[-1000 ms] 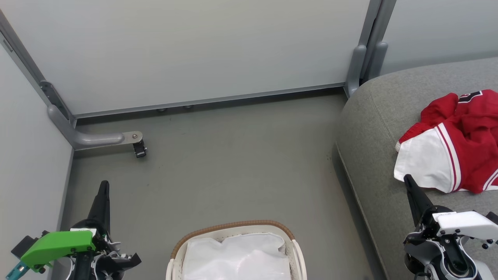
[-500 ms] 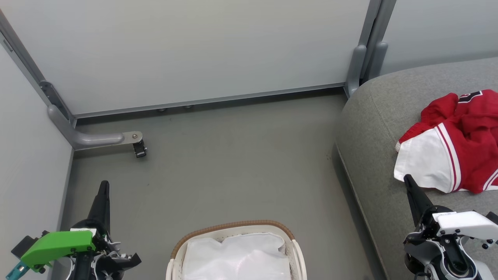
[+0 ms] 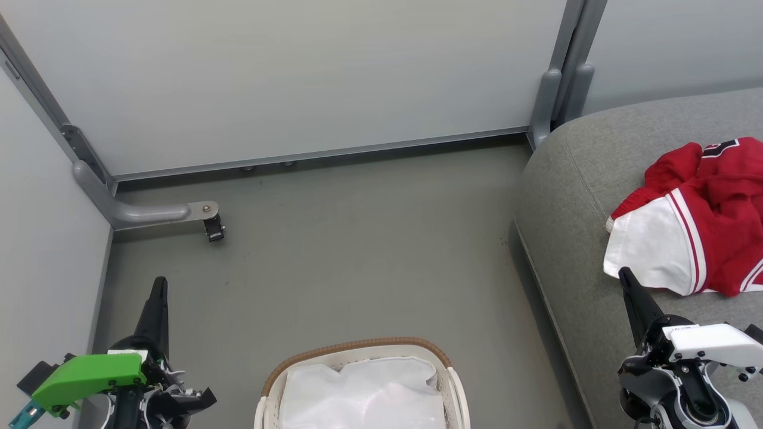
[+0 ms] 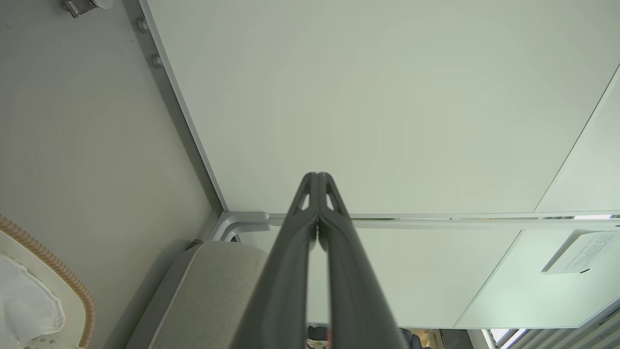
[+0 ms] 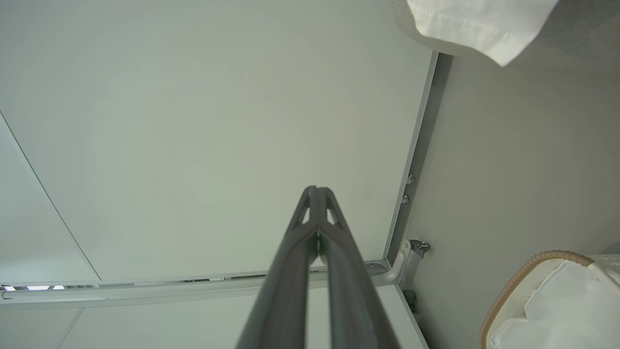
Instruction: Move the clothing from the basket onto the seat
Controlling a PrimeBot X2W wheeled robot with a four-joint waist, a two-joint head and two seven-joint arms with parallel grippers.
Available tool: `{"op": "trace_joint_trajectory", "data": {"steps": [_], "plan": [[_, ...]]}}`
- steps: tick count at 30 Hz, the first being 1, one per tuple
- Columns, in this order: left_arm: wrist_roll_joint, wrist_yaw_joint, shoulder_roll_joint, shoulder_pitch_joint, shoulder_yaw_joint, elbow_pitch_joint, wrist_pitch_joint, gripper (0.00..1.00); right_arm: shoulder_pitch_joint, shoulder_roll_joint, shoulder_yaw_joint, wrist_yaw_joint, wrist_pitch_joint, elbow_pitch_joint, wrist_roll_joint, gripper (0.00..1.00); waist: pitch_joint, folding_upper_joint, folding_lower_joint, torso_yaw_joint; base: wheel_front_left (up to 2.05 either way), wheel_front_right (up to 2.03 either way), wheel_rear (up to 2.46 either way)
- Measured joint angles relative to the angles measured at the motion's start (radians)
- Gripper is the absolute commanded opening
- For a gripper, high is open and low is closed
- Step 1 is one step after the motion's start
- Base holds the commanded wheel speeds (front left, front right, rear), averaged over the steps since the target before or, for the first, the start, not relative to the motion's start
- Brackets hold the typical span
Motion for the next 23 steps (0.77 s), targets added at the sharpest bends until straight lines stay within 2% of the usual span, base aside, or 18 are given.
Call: {"op": "trace_joint_trajectory", "data": {"steps": [23], "plan": [[0.0,0.0,0.0,0.0,0.0,0.0,0.0,0.0,0.0,0.0,0.0,0.0,0.0,0.0,0.0,0.0,0.0,0.0,0.0,0.0,0.0,0.0,0.0]]}}
